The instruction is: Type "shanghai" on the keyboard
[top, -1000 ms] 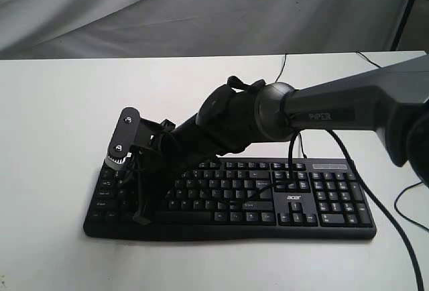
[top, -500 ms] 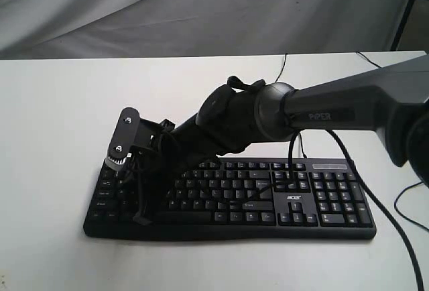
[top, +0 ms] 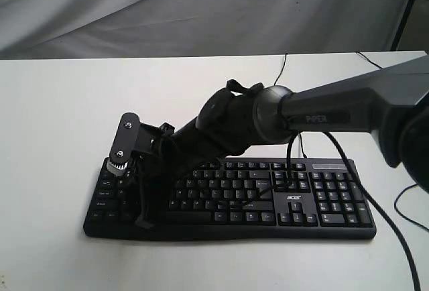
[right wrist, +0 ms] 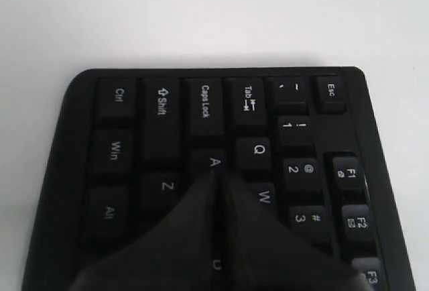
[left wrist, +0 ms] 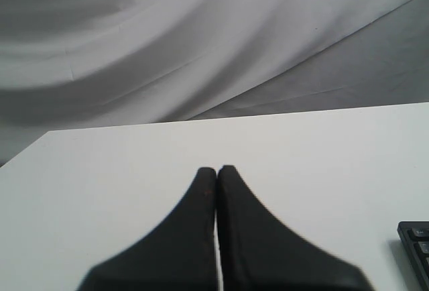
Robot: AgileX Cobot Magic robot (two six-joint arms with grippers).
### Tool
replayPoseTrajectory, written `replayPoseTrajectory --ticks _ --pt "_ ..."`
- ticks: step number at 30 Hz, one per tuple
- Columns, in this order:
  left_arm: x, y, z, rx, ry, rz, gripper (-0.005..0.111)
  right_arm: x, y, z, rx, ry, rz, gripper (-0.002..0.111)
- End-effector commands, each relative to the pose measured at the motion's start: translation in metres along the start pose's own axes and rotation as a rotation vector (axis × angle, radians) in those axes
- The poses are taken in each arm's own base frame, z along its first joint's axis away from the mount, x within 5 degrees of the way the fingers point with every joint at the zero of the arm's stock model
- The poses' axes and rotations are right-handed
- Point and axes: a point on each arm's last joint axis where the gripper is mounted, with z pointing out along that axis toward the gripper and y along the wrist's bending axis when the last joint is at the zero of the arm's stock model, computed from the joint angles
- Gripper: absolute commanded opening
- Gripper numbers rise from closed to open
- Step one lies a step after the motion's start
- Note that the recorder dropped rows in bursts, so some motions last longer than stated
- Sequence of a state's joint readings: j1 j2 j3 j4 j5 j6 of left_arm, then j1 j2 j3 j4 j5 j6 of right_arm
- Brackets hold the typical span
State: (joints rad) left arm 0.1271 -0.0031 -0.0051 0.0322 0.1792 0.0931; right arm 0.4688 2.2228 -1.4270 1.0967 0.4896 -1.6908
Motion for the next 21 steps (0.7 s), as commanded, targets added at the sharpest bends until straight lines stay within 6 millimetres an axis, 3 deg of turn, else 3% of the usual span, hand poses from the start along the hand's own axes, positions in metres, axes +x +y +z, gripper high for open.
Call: replayPoseTrajectory --ticks 1,10,16,21 --pt "0.001 0.000 0.001 0.004 0.003 -0.003 0.001 -0.001 0.001 0.000 -0.016 0.000 -0.023 0.000" --pt "0.001 0.000 0.001 0.004 0.003 -0.003 0.001 0.004 0.002 0.005 -0.029 0.017 -0.031 0.000" --pt "0.001 0.000 0.001 0.004 0.003 -0.003 0.001 -0.017 0.002 -0.018 -0.015 -0.034 -0.050 0.000" --pt "0.001 0.000 0.001 0.004 0.003 -0.003 0.001 -0.017 0.002 -0.019 -0.024 -0.036 -0.047 0.000"
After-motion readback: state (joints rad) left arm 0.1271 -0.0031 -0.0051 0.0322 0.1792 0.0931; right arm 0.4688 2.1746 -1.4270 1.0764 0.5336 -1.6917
